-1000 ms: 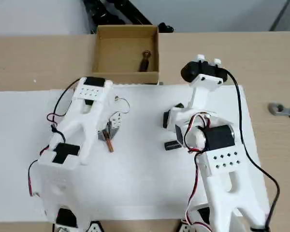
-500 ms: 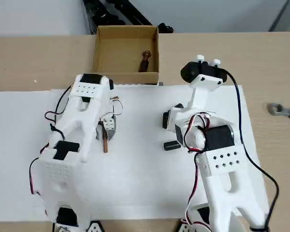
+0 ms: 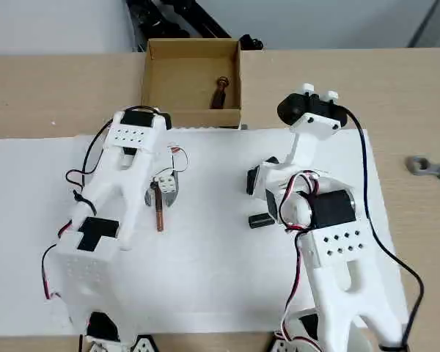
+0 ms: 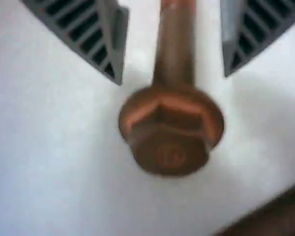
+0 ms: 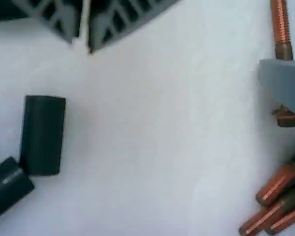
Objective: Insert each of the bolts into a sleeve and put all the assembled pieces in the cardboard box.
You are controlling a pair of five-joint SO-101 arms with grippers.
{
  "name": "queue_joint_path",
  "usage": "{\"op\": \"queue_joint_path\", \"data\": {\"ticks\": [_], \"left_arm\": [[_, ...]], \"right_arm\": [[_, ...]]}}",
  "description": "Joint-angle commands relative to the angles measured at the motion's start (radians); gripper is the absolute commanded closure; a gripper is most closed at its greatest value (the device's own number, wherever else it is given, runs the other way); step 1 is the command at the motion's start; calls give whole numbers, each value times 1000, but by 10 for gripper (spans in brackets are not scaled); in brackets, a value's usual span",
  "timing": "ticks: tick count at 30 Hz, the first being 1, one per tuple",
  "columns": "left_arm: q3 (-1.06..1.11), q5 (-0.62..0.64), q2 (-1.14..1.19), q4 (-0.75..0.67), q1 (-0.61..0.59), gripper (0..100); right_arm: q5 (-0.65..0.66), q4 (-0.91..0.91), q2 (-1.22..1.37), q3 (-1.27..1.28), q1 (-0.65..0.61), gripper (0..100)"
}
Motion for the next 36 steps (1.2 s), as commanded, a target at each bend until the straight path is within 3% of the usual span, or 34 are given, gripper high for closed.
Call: {"op": "queue_joint_path", "data": {"ticks": [1, 11, 16, 24, 36], "left_arm": [[-1, 41, -9, -34, 9, 878], [21, 126, 64, -172, 12, 878], [22, 126, 66, -170, 12, 998], [24, 83, 44, -158, 14, 994], [28, -43, -508, -107, 44, 994]], "right_arm": [[-8, -19, -8, -46, -4, 988], [-8, -10, -10, -46, -4, 988], [-8, -8, -10, -46, -5, 988], [-12, 27, 1, -46, -96, 988], [-55, 36, 200, -166, -113, 984]]}}
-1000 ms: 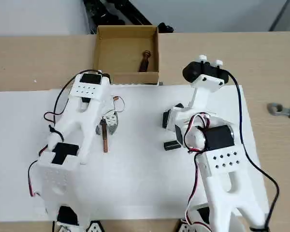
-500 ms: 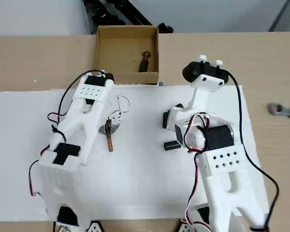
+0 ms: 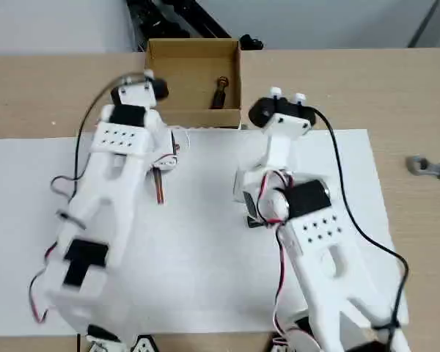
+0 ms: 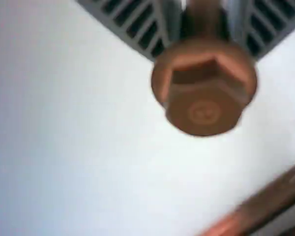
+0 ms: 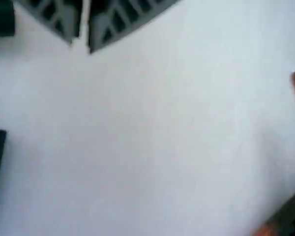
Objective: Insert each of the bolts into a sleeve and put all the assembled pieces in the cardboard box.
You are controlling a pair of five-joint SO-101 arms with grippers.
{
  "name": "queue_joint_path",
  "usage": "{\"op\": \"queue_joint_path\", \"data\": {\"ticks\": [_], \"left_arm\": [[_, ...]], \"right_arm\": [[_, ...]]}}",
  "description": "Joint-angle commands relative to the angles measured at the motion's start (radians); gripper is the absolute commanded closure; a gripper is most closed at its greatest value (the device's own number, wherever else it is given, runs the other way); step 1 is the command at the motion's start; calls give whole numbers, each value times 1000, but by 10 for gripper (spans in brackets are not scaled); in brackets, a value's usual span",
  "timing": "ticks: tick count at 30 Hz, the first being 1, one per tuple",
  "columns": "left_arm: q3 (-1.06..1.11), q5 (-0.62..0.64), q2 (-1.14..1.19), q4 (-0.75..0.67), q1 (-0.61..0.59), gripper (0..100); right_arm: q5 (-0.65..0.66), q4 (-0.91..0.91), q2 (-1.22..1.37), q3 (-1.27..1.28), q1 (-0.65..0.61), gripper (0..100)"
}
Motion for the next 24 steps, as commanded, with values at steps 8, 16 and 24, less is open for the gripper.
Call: {"op": "queue_joint_path", "data": {"ticks": [8, 16, 24], "left_arm": [[-2, -51, -413, 66, 11, 994], [-2, -54, -483, 118, 11, 994], [-2, -51, -562, 114, 11, 994]], "right_arm": [[-14, 76, 328, -304, 12, 983], [11, 236, 588, -563, 39, 983], [121, 354, 766, -738, 87, 983]]}}
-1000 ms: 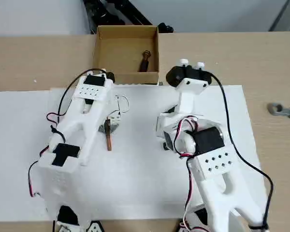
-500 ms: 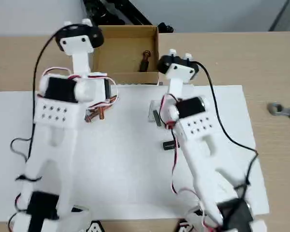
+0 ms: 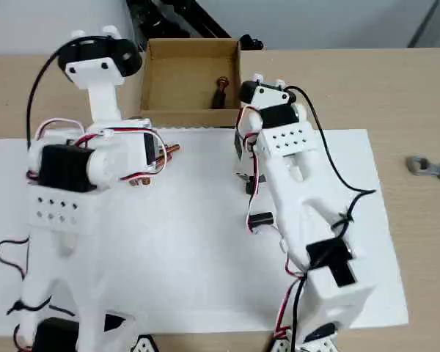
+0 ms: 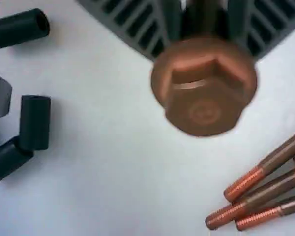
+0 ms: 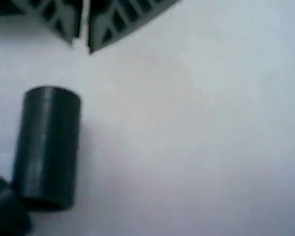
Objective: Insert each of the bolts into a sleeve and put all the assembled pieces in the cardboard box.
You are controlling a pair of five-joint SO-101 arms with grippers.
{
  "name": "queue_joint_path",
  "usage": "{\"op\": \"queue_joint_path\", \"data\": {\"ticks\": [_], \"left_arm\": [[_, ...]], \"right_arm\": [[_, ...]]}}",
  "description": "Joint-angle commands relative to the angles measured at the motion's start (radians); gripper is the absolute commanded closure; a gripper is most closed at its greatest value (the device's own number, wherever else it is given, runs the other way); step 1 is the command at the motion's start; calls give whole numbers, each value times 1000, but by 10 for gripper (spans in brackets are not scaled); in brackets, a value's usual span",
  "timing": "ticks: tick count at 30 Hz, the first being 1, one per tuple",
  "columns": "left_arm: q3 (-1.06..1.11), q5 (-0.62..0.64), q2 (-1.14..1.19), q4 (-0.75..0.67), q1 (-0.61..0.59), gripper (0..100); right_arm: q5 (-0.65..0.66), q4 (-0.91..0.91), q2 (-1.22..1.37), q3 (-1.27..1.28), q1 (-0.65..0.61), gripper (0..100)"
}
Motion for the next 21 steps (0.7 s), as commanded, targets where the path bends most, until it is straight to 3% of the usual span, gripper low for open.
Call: {"op": "queue_joint_path", "data": {"ticks": [1, 5, 13, 21], "left_arm": [[-2, -6, -41, 0, 0, 994], [-2, -6, -41, 5, 0, 994], [-2, -8, -49, 31, 5, 994], [-2, -8, -49, 32, 5, 994]], "right_arm": [[29, 18, 25, -78, 4, 983], [31, 15, 64, -89, 4, 972], [31, 15, 76, -89, 2, 826], [48, -51, 122, -86, 4, 834]]}}
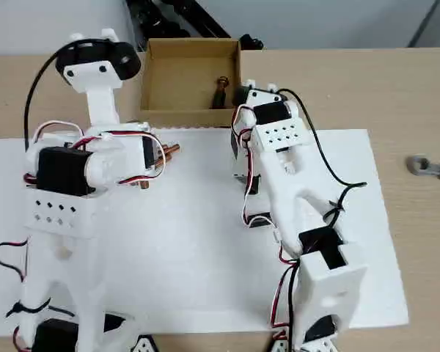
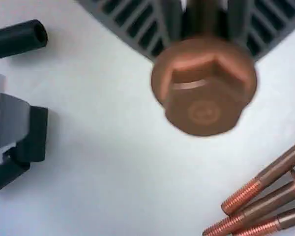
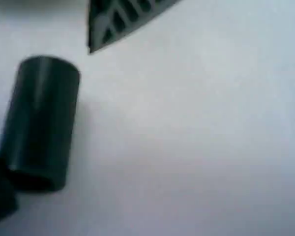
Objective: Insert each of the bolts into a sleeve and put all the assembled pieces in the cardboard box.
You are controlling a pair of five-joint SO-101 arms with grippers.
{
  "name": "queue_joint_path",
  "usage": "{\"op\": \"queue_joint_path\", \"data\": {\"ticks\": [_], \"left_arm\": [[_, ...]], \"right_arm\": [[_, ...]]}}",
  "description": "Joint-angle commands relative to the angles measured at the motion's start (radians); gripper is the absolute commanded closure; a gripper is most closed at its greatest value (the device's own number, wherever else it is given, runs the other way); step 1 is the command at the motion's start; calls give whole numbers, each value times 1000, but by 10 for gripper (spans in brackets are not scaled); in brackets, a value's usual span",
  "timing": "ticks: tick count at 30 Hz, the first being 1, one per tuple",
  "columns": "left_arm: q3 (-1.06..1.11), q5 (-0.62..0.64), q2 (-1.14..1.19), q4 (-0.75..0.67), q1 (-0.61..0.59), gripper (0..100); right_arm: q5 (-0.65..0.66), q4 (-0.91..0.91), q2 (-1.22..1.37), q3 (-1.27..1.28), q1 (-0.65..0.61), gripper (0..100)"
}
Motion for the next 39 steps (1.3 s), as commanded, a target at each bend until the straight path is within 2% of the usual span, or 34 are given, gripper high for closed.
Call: {"op": "queue_joint_path", "data": {"ticks": [1, 14, 17, 22, 30, 36, 39], "left_arm": [[-2, -9, -44, 2, 5, 994], [-2, -57, -46, 3, 0, 994], [-2, -57, -46, 3, 5, 994], [-4, -61, -46, 17, 8, 994], [-5, -106, -71, 20, 8, 994], [-4, -186, -204, 15, 117, 994], [-2, -184, -227, 9, 130, 994]], "right_arm": [[35, -31, 24, -41, 10, 834], [41, -139, 150, -44, 10, 835], [41, -133, 166, -44, 12, 867], [43, -130, 176, -41, 8, 996], [43, -64, 166, -46, 8, 981], [41, -44, 42, -46, 1, 981], [43, -8, -82, -43, -36, 981]]}}
